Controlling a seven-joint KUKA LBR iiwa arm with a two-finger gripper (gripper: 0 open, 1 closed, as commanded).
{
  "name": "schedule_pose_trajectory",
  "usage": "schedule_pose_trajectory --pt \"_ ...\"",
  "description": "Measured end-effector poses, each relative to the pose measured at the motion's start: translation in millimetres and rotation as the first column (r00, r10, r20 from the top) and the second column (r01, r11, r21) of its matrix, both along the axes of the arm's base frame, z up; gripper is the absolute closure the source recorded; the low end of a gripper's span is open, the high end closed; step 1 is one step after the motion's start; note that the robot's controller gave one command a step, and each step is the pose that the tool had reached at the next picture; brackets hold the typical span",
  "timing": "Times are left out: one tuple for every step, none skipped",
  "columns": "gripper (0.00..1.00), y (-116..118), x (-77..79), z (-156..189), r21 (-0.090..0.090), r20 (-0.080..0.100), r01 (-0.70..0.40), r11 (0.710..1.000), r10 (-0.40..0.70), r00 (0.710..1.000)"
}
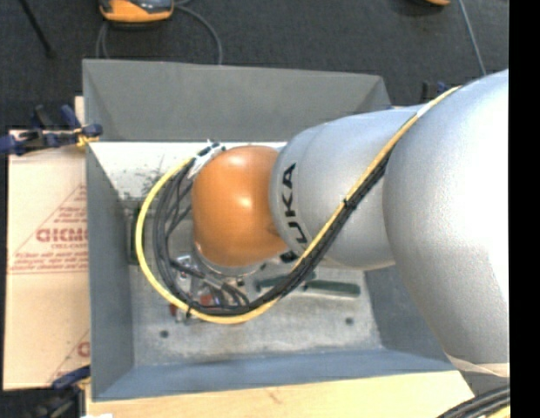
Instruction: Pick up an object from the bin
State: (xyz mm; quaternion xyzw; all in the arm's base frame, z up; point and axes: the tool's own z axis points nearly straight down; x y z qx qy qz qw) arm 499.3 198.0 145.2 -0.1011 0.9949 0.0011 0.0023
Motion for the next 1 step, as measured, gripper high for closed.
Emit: schedule_pose_trajectory --pt "1.0 -11.2 -4.6 70.0 -0.002 -0.002 -0.012 1.0 0.012 1.0"
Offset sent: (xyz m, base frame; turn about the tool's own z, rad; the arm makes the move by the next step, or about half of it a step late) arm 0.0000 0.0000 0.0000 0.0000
